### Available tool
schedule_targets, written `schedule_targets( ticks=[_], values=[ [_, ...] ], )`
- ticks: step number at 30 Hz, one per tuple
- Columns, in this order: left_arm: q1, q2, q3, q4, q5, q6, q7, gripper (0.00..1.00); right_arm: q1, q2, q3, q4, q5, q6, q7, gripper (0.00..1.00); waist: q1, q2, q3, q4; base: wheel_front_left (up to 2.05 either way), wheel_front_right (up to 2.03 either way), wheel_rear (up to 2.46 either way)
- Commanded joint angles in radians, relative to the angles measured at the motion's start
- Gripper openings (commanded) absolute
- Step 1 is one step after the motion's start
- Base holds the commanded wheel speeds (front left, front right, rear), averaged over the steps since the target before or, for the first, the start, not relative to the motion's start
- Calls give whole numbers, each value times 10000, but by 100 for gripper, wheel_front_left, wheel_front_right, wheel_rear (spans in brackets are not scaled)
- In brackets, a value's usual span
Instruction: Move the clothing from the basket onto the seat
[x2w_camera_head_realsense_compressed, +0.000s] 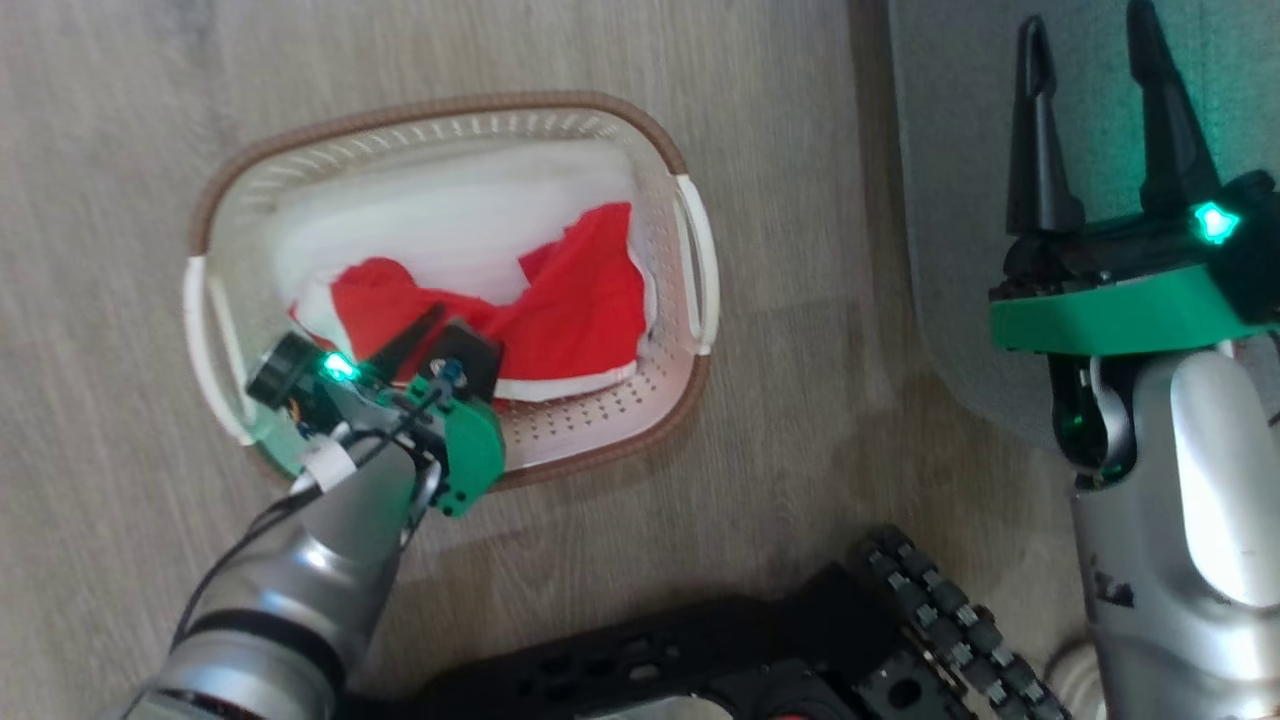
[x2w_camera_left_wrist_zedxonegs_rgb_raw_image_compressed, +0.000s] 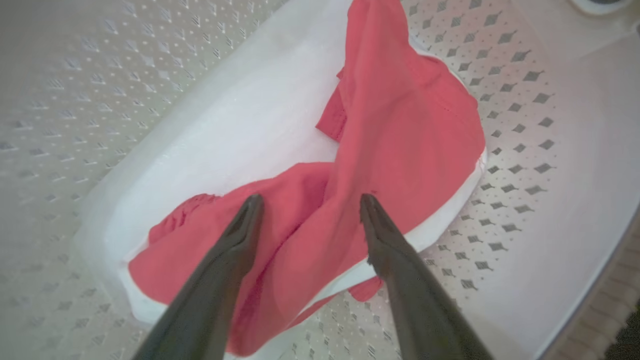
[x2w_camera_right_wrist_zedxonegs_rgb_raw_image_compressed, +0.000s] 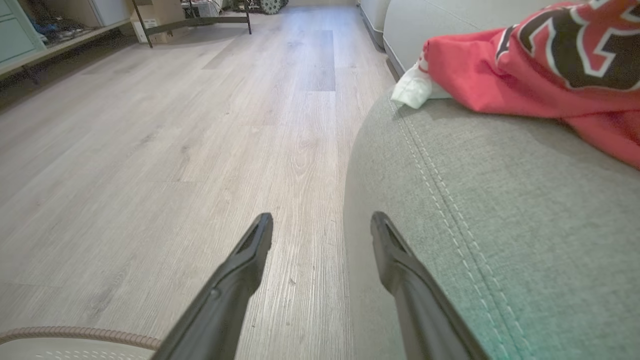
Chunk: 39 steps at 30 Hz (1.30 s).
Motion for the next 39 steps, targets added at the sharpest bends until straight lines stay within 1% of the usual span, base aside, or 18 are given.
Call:
schedule_targets(
  ticks=[1, 4, 5, 7, 8, 15, 18, 20, 21, 30, 39],
  values=[
    [126, 150, 128, 72, -34, 111, -5, 100, 195, 7, 197, -335, 98, -4, -65, 100, -2, 0, 267, -200, 0, 0, 0],
    [-87, 235, 139, 361, -91, 157, 69, 100, 119, 7, 204, -349, 154, -4, -65, 100, -2, 0, 428, -283, 0, 0, 0],
    [-140, 248, 140, 434, -117, 147, 110, 94, 101, 7, 207, -349, 173, -4, -65, 100, -2, 0, 457, -299, 0, 0, 0],
    [-216, 265, 131, 541, -165, 104, 137, 22, 78, 7, 225, -331, 202, -4, -65, 100, -2, 0, 489, -321, 0, 0, 0],
    [-244, 265, 118, 578, -186, 68, 133, 0, 67, 7, 232, -313, 210, -4, -65, 100, -2, 0, 483, -321, 0, 0, 0],
    [-167, 157, 53, 397, -456, -160, -72, 0, 73, 7, 247, -91, 228, -4, -65, 100, -2, 0, -96, -195, 0, 0, 0],
    [-19, 105, 52, 42, -639, -221, -122, 0, 101, 7, 244, 60, 242, -4, -65, 100, -2, 0, -571, -120, 0, 0, 0],
    [139, 76, 96, -436, -831, -261, -133, 0, 155, 7, 217, 204, 217, -4, -65, 100, -2, 0, -970, -54, 0, 0, 0],
    [139, 76, 96, -436, -831, -261, -133, 0, 155, 7, 217, 204, 217, -4, -65, 100, -2, 0, -970, -54, 0, 0, 0],
    [1337, 40, 429, -2978, -1643, -238, -139, 0, 754, 7, 48, 1025, 16, -4, -65, 100, -2, 0, -3345, 318, 0, 0, 0],
    [2346, 155, 1003, -4575, -2291, -304, -140, 0, 1881, 7, -156, 1963, -246, -4, -65, 100, -2, 0, -6094, 682, 0, 0, 0]
  ],
)
